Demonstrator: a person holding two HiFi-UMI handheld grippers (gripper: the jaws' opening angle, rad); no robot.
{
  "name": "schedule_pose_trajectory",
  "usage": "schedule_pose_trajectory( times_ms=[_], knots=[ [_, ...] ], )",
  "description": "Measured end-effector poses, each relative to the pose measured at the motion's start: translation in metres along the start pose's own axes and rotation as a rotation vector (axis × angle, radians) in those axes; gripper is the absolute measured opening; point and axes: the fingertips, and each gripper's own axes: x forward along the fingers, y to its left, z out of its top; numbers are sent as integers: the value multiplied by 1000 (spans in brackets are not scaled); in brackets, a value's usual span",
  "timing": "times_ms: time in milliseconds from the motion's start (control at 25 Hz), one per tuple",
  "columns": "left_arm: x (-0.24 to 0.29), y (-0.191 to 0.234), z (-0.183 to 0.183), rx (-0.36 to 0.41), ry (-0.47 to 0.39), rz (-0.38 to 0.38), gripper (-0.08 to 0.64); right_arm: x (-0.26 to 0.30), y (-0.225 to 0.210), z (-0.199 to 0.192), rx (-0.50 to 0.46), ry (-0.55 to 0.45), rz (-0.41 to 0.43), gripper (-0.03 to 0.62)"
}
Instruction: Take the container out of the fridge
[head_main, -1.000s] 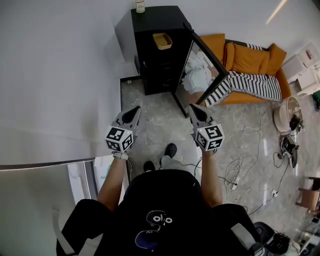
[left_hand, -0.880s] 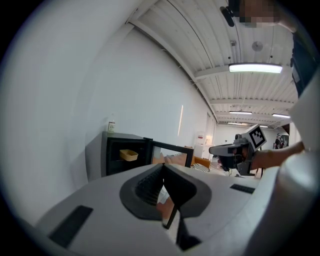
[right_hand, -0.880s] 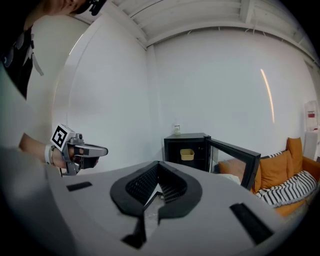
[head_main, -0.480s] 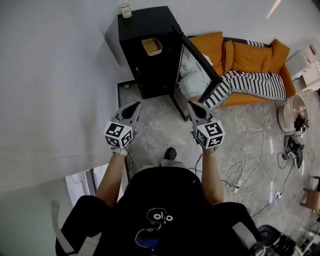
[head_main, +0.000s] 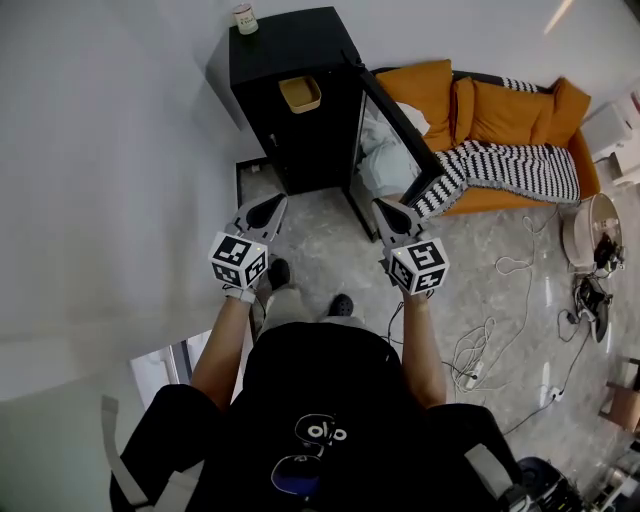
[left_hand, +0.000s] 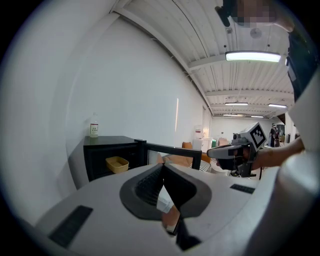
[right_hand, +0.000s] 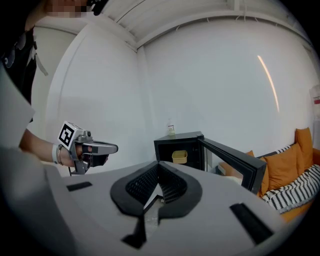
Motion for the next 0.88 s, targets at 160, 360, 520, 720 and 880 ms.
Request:
schedule_pose_trajectory(
  times_ms=[160,360,520,720,880],
  knots=[
    [23,21,2,7,1,-20,8,21,-13,6,0,-5,-15,8],
    [65,57,6,18,3,-70,8,56,-38,16,-1,-8,-58,8],
    [112,92,4,25,29,-134,8,93,-64,24,7,-2,-108,9],
    [166,132,2,44,68,-236,8,140,-86,33,9,25,-153,8],
    [202,154,-3,61,93,-333,8,171,-101,33,22,51,-189,8]
  ],
)
